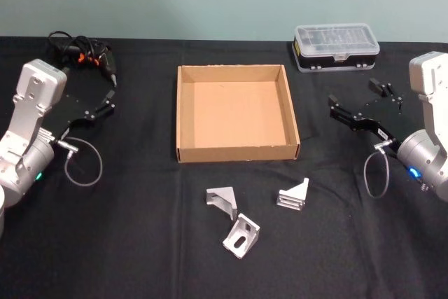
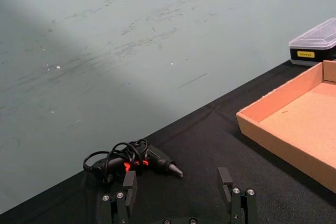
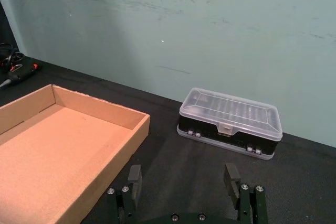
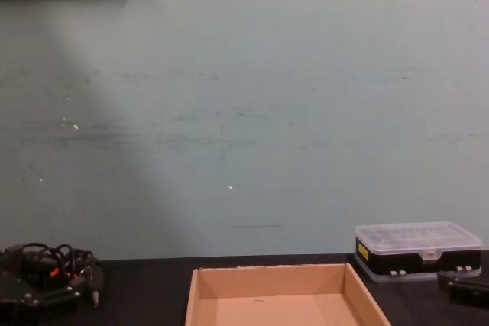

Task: Use one hand to pick up the angle iron from the table and place it into the box.

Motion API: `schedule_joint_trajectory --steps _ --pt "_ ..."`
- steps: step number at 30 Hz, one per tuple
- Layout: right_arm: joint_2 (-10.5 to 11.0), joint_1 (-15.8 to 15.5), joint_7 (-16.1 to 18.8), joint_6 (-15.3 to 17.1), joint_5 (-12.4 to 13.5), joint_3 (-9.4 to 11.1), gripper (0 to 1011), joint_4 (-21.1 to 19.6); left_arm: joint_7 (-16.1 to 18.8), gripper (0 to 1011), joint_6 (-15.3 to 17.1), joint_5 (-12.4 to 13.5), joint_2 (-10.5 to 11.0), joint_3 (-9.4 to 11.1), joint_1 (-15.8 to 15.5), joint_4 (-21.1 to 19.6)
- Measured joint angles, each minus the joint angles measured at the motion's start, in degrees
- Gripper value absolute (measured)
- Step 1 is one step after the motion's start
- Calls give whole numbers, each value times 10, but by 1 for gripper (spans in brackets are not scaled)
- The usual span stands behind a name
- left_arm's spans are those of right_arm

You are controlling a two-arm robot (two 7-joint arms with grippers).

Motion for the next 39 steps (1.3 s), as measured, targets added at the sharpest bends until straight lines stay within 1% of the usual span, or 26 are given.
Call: schedule_joint_trajectory --steps 39 --pt "0 0 0 0 0 0 1003 0 0 1000 0 0 0 0 0 0"
